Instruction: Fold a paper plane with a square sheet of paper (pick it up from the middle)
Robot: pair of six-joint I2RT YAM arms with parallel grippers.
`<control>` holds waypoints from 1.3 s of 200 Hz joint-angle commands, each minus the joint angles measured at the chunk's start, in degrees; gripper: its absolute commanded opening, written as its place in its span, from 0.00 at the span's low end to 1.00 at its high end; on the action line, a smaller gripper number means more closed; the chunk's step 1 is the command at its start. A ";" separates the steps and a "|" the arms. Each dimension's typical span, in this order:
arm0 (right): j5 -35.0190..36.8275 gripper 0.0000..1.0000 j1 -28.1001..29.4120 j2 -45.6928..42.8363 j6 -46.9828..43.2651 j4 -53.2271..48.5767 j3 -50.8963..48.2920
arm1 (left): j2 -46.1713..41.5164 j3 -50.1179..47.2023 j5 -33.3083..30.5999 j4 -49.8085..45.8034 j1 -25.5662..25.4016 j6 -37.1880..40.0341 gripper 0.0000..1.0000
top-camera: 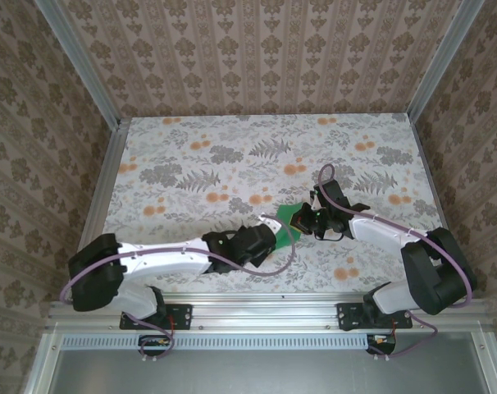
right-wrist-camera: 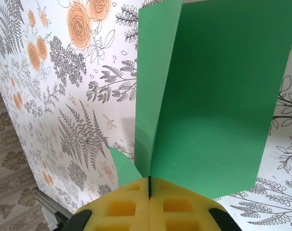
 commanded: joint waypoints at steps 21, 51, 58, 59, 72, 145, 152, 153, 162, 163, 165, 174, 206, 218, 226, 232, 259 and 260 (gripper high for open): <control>-0.86 0.01 -0.12 0.23 0.09 -0.07 0.57 | 5.27 2.65 2.83 3.99 -0.68 8.34 0.48; -1.20 0.01 -0.17 0.11 0.17 0.04 0.59 | 8.24 2.33 -0.31 7.38 -0.68 10.12 0.50; -1.20 0.01 -0.21 0.21 0.16 0.09 0.57 | 9.32 2.66 -0.63 7.83 -0.67 10.69 0.51; -1.20 0.01 -0.24 0.23 0.16 0.07 0.57 | 9.48 2.73 -0.66 7.87 -0.68 10.75 0.51; -1.41 0.01 -0.23 0.29 0.17 0.11 0.65 | 11.01 2.97 -0.64 9.13 -0.73 11.11 0.51; -1.28 0.01 -0.35 0.02 -0.01 -0.48 0.66 | 13.61 3.32 -3.59 13.03 -0.77 9.97 0.41; -1.34 0.01 -0.35 0.13 -0.06 -0.49 0.57 | 13.51 3.22 -3.44 13.27 -0.77 9.81 0.39; -1.31 0.01 -0.30 0.10 -0.12 -0.54 0.61 | 13.50 3.22 -3.42 13.23 -0.77 9.83 0.39; -1.42 0.01 -0.34 0.13 -0.01 -0.49 0.57 | 13.51 3.21 -3.35 13.27 -0.77 9.75 0.38; -1.39 0.01 -0.34 0.10 -0.01 -0.49 0.57 | 13.51 3.22 -3.29 13.27 -0.77 9.75 0.38; -1.38 0.01 -0.35 0.07 -0.01 -0.49 0.50 | 13.52 3.27 -3.16 13.23 -0.77 9.75 0.38; -1.45 0.01 -0.35 0.07 -0.01 -0.34 0.39 | 13.67 3.44 -2.98 13.20 -0.77 9.97 0.37; -1.54 0.02 -0.34 -0.02 -0.11 -0.45 0.22 | 13.91 3.29 -3.16 13.70 -0.68 9.75 0.26; -1.64 0.02 -0.30 -0.02 -0.10 -0.49 0.22 | 13.94 3.51 -3.23 13.55 -0.59 9.75 0.24; -1.76 0.02 -0.32 -0.07 -0.13 -0.50 0.21 | 14.07 3.54 -3.41 13.38 -0.42 9.66 0.23; -1.72 0.02 -0.32 -0.03 -0.17 -0.52 0.21 | 14.13 3.55 -3.50 13.58 -0.33 9.53 0.23; -1.86 0.02 -0.31 -0.09 -0.30 -0.67 0.40 | 14.12 3.41 -2.45 13.89 0.19 9.50 0.18; -1.83 0.02 -0.33 -0.10 -0.33 -0.71 0.39 | 14.12 3.41 -2.45 13.89 0.19 9.49 0.18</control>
